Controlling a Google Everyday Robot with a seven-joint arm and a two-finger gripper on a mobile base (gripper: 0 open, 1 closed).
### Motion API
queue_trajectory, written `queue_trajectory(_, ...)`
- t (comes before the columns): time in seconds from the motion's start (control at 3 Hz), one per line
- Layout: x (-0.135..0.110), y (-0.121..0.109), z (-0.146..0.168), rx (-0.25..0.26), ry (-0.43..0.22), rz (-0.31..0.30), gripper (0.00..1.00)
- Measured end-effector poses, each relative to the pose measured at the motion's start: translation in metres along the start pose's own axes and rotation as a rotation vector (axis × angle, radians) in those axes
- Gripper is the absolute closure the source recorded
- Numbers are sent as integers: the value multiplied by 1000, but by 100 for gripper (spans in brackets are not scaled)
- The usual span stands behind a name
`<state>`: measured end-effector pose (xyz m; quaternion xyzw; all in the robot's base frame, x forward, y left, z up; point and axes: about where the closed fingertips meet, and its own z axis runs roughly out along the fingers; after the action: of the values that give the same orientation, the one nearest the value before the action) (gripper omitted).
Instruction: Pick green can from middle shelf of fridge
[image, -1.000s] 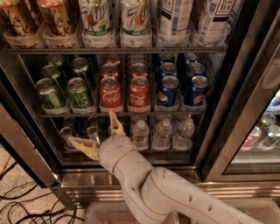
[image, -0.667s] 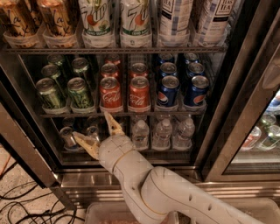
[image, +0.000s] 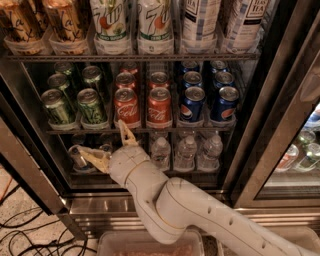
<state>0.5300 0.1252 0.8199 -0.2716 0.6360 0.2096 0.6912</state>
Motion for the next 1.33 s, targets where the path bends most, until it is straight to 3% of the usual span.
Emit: queue_trajectory(1.33,-11,-6,57,-77,-19,-36,20)
